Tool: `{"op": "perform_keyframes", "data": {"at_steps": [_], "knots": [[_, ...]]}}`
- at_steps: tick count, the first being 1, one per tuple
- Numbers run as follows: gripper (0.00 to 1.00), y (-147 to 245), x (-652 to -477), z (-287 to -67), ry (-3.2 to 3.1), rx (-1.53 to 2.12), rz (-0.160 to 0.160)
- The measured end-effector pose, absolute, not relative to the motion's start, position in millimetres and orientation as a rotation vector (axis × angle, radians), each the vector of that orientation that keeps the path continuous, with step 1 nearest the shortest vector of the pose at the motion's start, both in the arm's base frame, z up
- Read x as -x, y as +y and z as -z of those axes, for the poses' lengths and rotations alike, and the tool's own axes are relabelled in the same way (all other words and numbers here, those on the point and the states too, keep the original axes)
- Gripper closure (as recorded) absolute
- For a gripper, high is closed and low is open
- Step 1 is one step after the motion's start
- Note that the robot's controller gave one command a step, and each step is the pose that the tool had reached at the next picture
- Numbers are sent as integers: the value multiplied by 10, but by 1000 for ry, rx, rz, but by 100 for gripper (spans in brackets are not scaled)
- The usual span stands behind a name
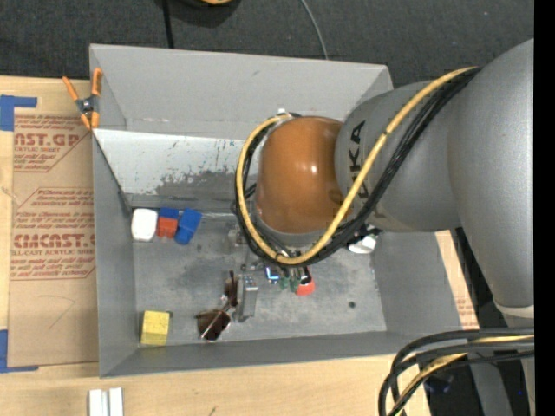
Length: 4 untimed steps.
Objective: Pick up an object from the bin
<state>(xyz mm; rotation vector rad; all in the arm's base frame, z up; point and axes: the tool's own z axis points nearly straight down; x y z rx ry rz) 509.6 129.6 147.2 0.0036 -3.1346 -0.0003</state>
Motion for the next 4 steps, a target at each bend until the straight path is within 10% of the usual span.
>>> {"op": "perform_keyframes", "data": {"at_steps": [2, 3, 4], "knots": [[0, 1245, -5085, -1302, -3147, -88, 4], [0, 1207, -4910, -822, -3141, -88, 4], [100, 1210, -4886, -697, -3113, -477, 4]]}}
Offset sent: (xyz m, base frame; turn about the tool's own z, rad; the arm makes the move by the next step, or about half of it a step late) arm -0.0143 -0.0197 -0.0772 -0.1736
